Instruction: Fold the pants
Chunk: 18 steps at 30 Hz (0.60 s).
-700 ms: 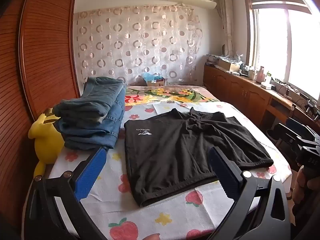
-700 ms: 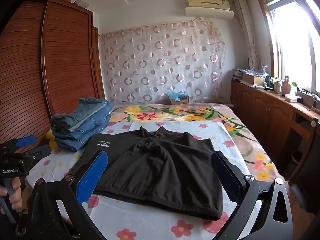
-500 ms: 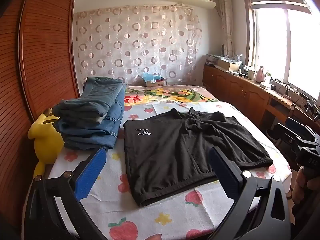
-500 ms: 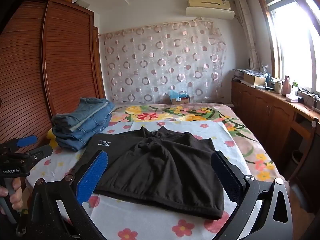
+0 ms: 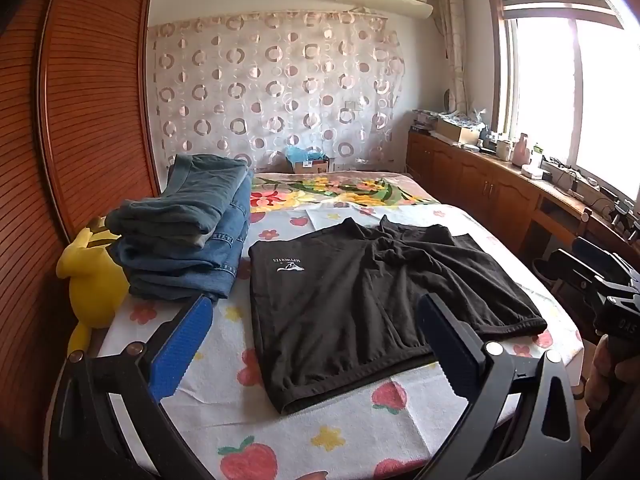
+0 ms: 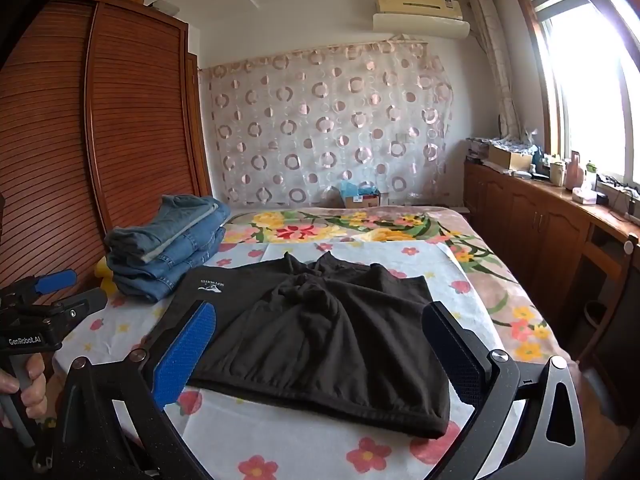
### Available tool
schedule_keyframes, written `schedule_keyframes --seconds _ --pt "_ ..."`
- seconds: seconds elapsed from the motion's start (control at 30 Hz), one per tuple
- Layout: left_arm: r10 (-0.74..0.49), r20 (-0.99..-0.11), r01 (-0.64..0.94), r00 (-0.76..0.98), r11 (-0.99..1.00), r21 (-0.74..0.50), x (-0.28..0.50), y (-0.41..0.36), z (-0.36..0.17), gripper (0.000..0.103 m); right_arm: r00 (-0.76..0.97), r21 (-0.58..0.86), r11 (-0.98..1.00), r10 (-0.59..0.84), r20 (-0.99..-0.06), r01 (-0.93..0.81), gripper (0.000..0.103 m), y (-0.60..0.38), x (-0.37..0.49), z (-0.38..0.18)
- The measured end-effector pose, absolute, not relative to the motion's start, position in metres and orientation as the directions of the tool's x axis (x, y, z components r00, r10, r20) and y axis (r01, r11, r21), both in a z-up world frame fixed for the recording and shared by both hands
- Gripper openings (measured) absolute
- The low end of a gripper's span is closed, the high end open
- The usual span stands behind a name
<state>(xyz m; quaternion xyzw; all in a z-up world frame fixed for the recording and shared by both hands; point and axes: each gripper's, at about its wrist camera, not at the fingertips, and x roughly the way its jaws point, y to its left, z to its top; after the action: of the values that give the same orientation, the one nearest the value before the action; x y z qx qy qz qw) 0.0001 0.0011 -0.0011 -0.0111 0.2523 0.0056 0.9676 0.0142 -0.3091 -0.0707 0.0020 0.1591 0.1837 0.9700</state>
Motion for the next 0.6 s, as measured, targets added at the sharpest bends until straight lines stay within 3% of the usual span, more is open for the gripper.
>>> schedule_keyframes --seconds 0.6 --pt "0.006 -0.486 -0.017 0.874 1.000 -0.018 0.0001 0.0010 -0.0008 0.102 0.881 0.064 0.932 0.360 -0.308 -0.358 0.103 -0.3133 0.0148 -0.0699"
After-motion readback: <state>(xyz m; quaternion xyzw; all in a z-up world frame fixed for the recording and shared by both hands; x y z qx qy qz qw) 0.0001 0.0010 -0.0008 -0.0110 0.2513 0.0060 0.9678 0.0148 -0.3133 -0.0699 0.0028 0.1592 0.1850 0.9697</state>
